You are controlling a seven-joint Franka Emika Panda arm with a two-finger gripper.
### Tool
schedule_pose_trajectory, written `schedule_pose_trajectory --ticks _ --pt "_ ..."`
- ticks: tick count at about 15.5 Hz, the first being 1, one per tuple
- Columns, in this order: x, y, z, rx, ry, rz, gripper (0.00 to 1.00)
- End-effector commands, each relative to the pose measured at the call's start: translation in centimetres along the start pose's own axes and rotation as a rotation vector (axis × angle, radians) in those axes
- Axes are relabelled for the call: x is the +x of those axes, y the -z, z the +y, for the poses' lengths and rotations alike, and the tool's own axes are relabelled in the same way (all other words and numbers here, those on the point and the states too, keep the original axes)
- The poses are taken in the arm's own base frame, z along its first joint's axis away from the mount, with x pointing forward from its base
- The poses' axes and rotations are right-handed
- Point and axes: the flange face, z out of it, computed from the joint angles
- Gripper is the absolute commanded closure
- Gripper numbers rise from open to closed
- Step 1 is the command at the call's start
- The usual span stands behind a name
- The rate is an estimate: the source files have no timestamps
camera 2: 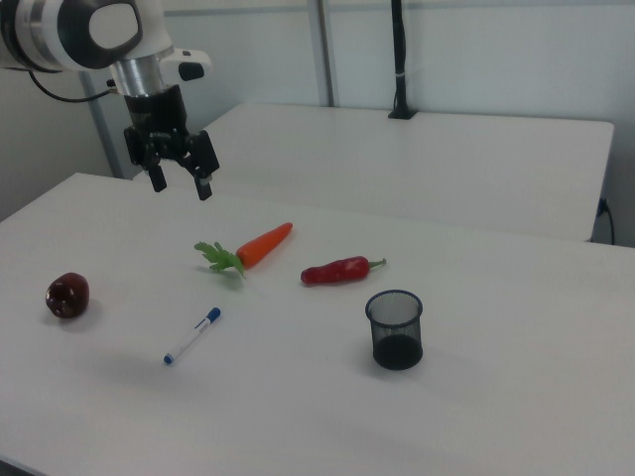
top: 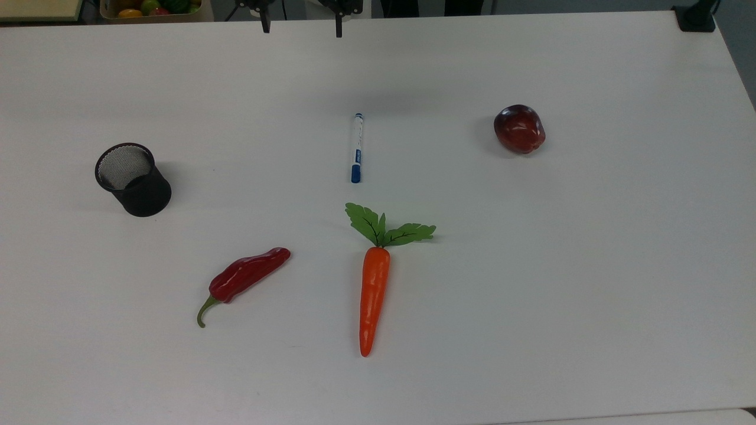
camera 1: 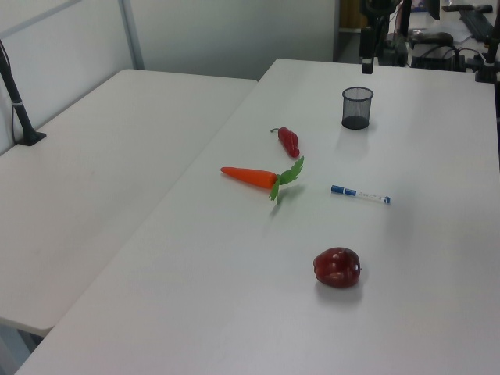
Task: Place marker
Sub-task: 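Move the open gripper down over the blue-capped white marker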
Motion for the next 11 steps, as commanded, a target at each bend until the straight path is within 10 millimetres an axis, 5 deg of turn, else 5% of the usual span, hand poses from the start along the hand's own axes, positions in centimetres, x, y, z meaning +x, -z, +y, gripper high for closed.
schedule_pose_trajectory --ticks 1,7,11 --pt "-0.3 0.0 -0.6 -0.011 0.031 -0.013 0.0" --pt "-0.4 -1.0 -1.4 -0.018 0.037 -0.039 0.0" --pt "0.0 -4.8 -3.9 -0.021 0.087 -0.103 0.0"
